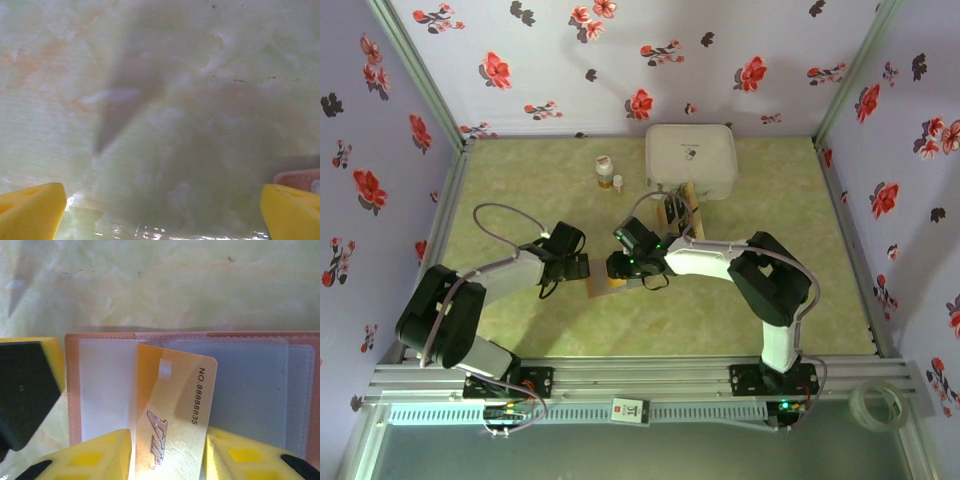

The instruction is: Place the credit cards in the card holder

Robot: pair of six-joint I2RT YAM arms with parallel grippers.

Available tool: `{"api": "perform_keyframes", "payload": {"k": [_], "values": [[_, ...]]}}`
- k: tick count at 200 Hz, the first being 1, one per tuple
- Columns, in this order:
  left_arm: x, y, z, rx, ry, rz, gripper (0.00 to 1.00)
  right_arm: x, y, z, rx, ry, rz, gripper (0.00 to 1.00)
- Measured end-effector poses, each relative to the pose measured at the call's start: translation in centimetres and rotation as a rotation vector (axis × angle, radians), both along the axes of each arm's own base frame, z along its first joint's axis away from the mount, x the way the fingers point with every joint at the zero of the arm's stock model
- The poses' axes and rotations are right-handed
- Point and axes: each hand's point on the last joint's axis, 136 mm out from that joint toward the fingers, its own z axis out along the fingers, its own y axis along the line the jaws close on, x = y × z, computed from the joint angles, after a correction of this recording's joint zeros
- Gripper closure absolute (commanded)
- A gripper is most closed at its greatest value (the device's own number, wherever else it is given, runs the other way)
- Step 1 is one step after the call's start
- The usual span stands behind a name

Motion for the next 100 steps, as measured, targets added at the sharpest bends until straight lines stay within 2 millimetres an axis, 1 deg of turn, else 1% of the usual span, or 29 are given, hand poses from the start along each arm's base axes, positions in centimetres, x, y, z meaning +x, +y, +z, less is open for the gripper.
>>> {"api": "perform_keyframes", "payload": {"k": [21,53,73,100], "values": [[-0.04,0.02,-0.17,0.003,0.005,0.0,0.0,-0.11,0.27,-0.2,-0.012,0.002,0.013,0.59],[-0.01,0.0,-0.22,0.004,0.007,0.0,0.0,-0.38,-0.29,-0.7,-0.057,0.006,0.026,0.58],[0.01,-0.01,-0.23,0.004,0.007,0.0,0.0,-0.14,-0.51,-0.44,-0.083,-0.008,0.032,0.55],[0.01,-0.01,-0.23,0.004,0.007,0.0,0.0,0.54,-0.67,0.19,-0.097,-0.03,0.031,0.54]]}}
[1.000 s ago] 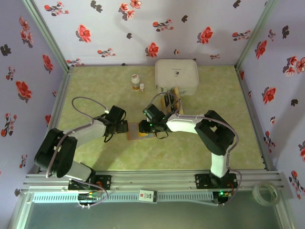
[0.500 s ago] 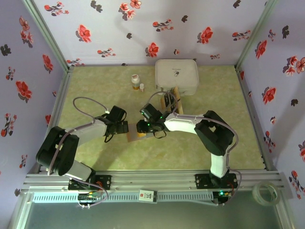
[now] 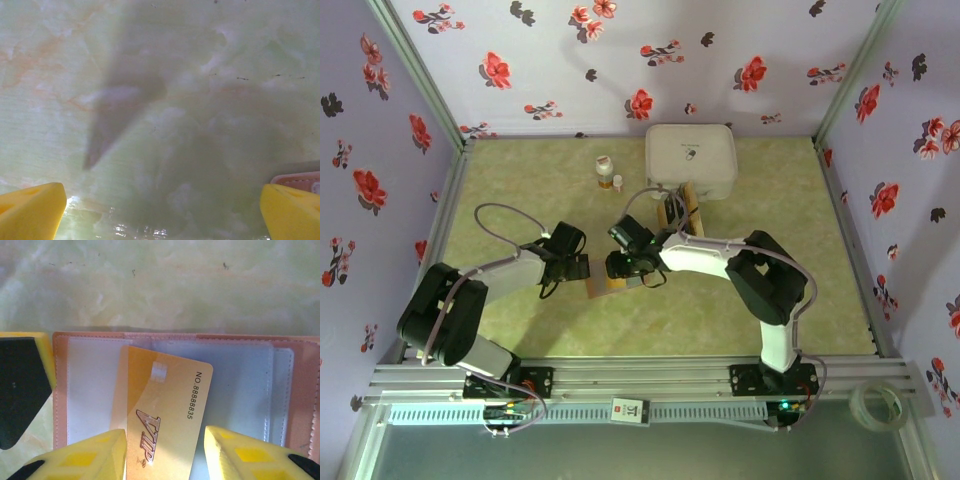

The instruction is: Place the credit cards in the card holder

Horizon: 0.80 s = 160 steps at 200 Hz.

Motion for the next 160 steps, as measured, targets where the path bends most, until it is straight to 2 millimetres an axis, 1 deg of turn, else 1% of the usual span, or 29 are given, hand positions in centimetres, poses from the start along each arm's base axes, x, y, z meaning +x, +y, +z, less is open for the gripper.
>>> {"api": "perform_keyframes", "payload": {"k": [11,16,24,41,67,89,120,160], "values": [[0.0,0.0,0.0,0.0,0.0,0.0,0.0,0.2,-0.2,0.2,-0.002,-0.005,-0.002,0.57],[0.0,0.0,0.0,0.0,0.0,-0.001,0.0,0.4,-0.3,0.3,-0.002,-0.008,-0.005,0.6],[0.0,-0.1,0.0,0.0,0.0,-0.002,0.0,0.7,-0.5,0.5,-0.002,-0.01,-0.009,0.66],[0.0,-0.1,0.0,0.0,0.0,-0.002,0.0,1.6,-1.3,0.7,0.001,-0.012,-0.027,0.86],[0.0,-0.1,-0.1,0.001,0.002,-0.002,0.0,2.8,-2.3,0.8,0.015,0.004,-0.067,1.0],[0.1,-0.1,-0.1,0.0,0.0,-0.002,0.0,3.6,-2.7,0.8,0.024,0.012,-0.083,1.0],[0.3,-0.3,-0.2,-0.001,-0.001,-0.002,0.0,3.9,-1.9,0.6,0.034,0.022,-0.075,1.0],[0.3,-0.3,-0.2,-0.003,-0.001,-0.003,0.0,4.2,-1.6,-0.1,0.028,0.034,-0.072,1.0]]}}
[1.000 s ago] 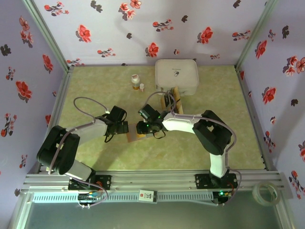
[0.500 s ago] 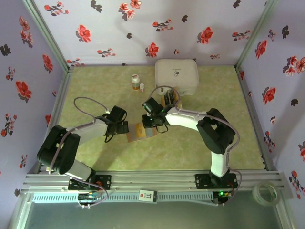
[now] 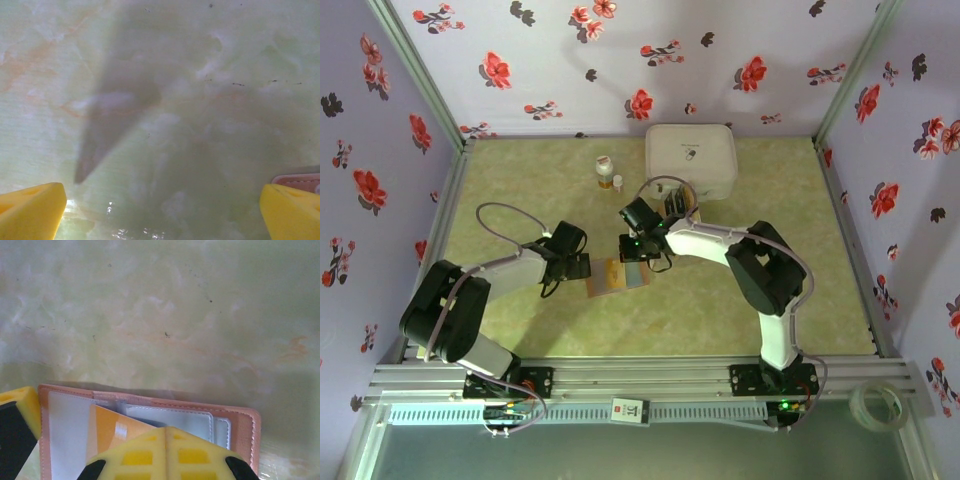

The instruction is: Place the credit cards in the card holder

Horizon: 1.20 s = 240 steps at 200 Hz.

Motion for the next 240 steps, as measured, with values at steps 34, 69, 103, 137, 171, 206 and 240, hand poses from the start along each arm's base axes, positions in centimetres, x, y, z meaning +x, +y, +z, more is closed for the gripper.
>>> {"api": "perform_keyframes", "payload": {"k": [34,69,103,137,171,206,240], "values": [[0.1,-0.1,0.1,-0.001,-0.001,-0.001,0.0,0.0,-0.1,-0.3,-0.006,0.005,-0.001,1.0],[0.3,-0.3,0.0,-0.004,0.001,-0.002,0.0,-0.1,-0.1,-0.4,-0.008,0.008,-0.002,1.0],[0.4,-0.3,0.0,-0.004,0.001,-0.003,0.0,-0.1,-0.2,-1.0,-0.017,0.018,-0.003,1.0],[0.4,-0.4,0.0,-0.005,0.001,-0.002,0.0,-0.2,-0.2,-1.2,-0.021,0.022,-0.004,1.0],[0.4,-0.4,0.0,-0.004,0.002,-0.002,0.0,-0.3,-0.3,-1.3,-0.022,0.025,-0.006,1.0],[0.5,-0.4,-0.1,-0.005,0.003,-0.003,0.0,-0.3,-0.2,-1.3,-0.016,0.029,-0.01,1.0],[0.6,-0.5,-0.1,-0.005,0.003,-0.003,0.0,-0.5,0.0,-1.6,-0.015,0.037,-0.003,1.0]]}}
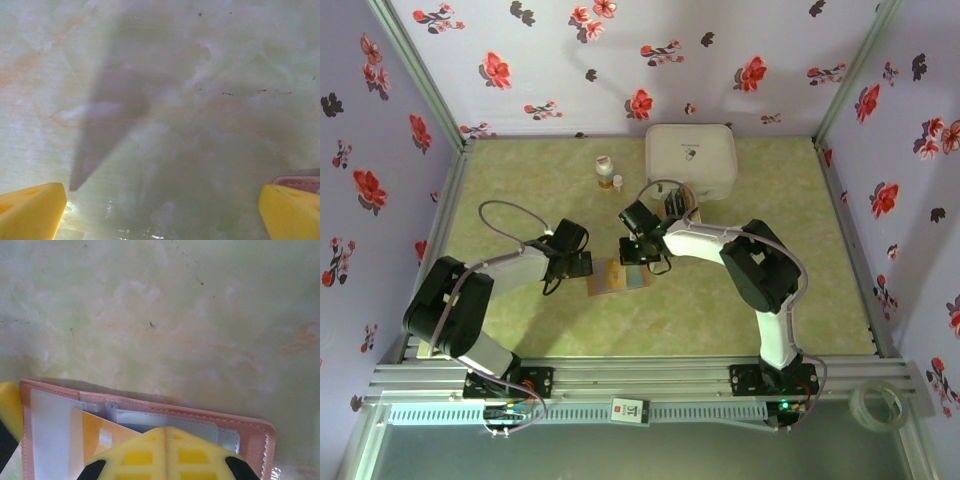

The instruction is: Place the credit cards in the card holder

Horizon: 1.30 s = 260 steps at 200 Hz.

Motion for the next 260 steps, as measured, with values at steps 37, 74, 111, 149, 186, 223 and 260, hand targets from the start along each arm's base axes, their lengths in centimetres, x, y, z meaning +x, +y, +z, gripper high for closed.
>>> {"api": "perform_keyframes", "payload": {"k": [37,74,111,149,186,223,260], "values": [[0.0,0.0,0.0,0.0,0.001,0.0,0.0,-0.2,0.7,0.0,0.005,0.0,0.013,1.0],[0.0,0.0,0.0,-0.001,0.001,0.0,0.0,-0.4,1.6,0.1,0.013,0.0,0.026,1.0],[0.0,-0.1,0.0,-0.001,0.0,-0.001,0.0,-0.4,2.2,0.0,0.012,0.002,0.035,1.0],[0.0,-0.1,0.1,0.001,0.003,-0.001,0.0,-0.6,1.5,0.1,-0.014,0.0,0.033,1.0],[-0.1,0.0,1.3,-0.013,-0.018,0.0,0.0,-1.4,0.4,2.2,-0.005,-0.021,0.03,1.0],[-0.2,0.0,2.4,-0.037,-0.045,0.014,0.0,-2.3,0.3,2.5,-0.003,-0.021,0.041,1.0],[-1.5,0.2,1.5,-0.027,-0.012,0.01,0.0,-3.5,0.8,2.0,-0.009,-0.008,0.061,1.0]]}}
